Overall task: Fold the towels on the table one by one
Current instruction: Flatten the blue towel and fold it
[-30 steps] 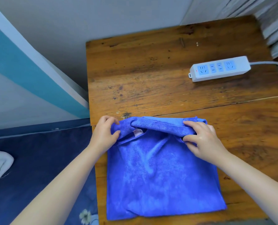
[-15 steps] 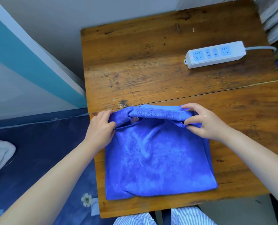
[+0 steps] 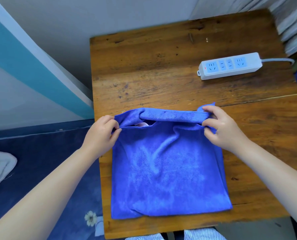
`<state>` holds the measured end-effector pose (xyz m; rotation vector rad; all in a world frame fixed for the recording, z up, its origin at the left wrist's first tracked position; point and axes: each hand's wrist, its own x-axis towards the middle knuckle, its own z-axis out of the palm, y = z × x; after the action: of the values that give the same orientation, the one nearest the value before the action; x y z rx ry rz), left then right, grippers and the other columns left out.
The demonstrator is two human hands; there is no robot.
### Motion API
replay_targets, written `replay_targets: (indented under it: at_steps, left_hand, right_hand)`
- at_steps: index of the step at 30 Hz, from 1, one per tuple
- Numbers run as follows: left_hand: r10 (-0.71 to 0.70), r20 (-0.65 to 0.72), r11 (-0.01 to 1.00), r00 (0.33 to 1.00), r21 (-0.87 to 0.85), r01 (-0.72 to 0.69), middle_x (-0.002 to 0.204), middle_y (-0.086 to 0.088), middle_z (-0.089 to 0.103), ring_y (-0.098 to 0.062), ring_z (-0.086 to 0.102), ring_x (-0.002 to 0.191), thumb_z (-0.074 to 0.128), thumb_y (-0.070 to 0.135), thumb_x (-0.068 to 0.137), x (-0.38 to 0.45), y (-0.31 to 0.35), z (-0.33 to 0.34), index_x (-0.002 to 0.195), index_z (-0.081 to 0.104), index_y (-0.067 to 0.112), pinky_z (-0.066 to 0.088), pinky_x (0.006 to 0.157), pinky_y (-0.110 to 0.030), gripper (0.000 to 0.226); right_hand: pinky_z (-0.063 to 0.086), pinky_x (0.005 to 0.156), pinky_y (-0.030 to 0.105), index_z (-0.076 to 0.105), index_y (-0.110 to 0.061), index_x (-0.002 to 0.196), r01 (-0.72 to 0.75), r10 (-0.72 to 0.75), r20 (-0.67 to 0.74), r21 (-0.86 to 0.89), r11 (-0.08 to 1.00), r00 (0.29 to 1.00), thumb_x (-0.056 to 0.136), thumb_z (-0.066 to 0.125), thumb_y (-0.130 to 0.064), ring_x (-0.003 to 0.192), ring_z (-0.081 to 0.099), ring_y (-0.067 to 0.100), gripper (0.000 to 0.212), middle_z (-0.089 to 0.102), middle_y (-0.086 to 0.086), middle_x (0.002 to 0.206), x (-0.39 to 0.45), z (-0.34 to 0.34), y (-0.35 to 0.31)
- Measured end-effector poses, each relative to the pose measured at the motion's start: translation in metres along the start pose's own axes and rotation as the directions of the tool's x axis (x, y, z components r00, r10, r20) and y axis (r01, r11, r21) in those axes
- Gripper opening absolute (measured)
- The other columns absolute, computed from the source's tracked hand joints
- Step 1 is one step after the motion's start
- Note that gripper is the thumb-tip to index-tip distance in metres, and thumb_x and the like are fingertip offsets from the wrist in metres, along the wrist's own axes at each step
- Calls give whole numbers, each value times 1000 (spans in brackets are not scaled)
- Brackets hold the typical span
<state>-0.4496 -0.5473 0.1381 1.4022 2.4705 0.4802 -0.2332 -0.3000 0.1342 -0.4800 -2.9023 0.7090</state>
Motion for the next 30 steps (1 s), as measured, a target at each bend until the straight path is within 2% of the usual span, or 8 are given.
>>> replay_targets:
  at_steps: [3,6,11,16,20,24,27,30]
  left_hand:
    - [19,-43,999,999,32,-17,67,-18,59,-33,57,61,65,-6,77,9,3,0,71,57,-6,44,51,-35,10]
    - [-111,-72,993,991,28,113,75,-19,59,-34,55,70,54,5,89,19,-2,5,80,56,-5,41,55,-39,13]
    - [-289,25,952,957,108,285,91,-16,59,-33,52,82,43,16,95,34,-14,13,92,51,0,37,62,-37,19]
    - [-294,119,944,948,188,269,103,-20,46,-40,53,79,40,12,96,44,-14,17,94,47,-2,41,63,-45,16]
    - [-244,216,945,945,273,181,105,-18,48,-38,55,85,39,13,95,54,-17,17,98,47,0,37,62,-40,16]
    - [-224,311,910,924,405,84,107,-12,54,-32,58,92,42,9,92,62,-21,14,111,45,10,40,62,-35,19]
    - [-217,379,886,899,463,19,113,-10,52,-31,59,93,42,11,93,68,-22,13,129,37,18,38,59,-32,37]
    - [-223,408,835,885,548,-42,110,-10,49,-28,54,98,41,11,93,74,-20,12,120,45,13,38,60,-33,28]
  right_hand:
    - [50,76,50,66,10,62,-35,27,-83,-99,994,996,53,67,24,84,62,48,16,61,35,97,9,0,-4]
    - [52,70,49,66,10,61,-74,59,-101,-151,986,993,55,68,21,77,62,46,13,63,33,92,18,3,-3]
    - [41,82,41,70,4,87,-317,331,34,-215,924,943,77,58,3,96,55,40,16,67,20,98,24,12,25]
    - [42,84,35,69,3,91,-408,414,50,-101,907,909,80,57,3,99,57,35,17,64,21,102,30,15,38]
    - [41,82,32,68,10,87,-341,343,19,-57,938,939,78,57,11,93,60,37,14,62,27,96,34,12,40]
    - [52,75,44,66,13,77,-159,159,0,-67,985,987,69,59,21,82,63,43,13,62,30,89,35,5,34]
    - [49,84,47,65,15,77,-129,132,21,-107,986,991,69,57,21,93,61,45,13,61,33,99,36,5,32]
    - [49,84,49,65,15,76,-118,122,24,-138,983,992,68,58,21,97,60,46,12,62,32,101,38,6,31]
